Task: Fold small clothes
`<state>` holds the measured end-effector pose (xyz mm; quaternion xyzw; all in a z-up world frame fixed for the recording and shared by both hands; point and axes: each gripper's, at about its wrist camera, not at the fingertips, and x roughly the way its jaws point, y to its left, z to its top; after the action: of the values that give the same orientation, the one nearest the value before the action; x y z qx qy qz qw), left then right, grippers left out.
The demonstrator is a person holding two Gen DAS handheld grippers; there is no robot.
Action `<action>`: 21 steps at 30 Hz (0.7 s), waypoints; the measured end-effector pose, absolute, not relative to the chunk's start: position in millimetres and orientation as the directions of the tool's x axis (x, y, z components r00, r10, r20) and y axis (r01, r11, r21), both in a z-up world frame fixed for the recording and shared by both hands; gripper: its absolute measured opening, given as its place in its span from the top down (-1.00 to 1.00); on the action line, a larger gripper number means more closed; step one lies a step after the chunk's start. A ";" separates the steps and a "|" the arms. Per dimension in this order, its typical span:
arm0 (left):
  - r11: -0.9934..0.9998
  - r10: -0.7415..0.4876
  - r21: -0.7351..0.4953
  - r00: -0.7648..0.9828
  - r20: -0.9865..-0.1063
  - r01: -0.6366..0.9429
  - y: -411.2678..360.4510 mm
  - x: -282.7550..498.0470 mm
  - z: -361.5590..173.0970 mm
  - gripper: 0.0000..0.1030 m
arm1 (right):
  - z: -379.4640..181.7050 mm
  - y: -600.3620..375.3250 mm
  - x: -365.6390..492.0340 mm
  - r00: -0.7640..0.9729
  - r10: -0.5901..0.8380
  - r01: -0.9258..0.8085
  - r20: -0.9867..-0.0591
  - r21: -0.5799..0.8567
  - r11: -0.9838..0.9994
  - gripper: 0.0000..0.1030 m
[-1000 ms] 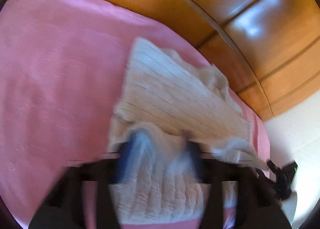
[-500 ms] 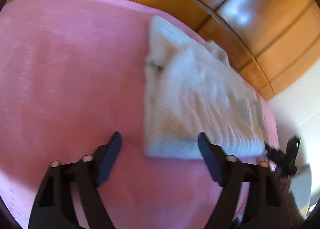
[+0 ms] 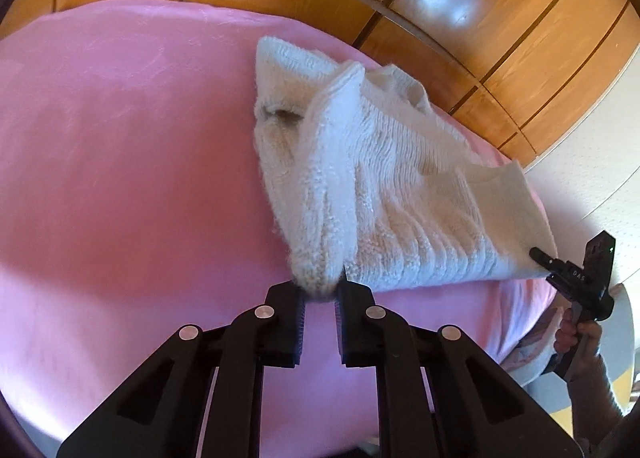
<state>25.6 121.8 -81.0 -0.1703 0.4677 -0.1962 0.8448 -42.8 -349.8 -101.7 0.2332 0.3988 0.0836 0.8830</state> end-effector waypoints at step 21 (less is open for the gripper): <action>0.882 -0.471 -0.356 0.535 -0.702 0.309 67.1 -19.6 -46.6 0.59 | -80.7 -254.2 -62.3 0.660 0.267 -0.168 -0.703 0.208 0.964 0.11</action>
<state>-19.6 67.1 -46.6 -0.0944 0.4273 -0.2239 0.8709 -62.3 -254.2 -80.7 0.0627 0.3948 0.1195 0.9088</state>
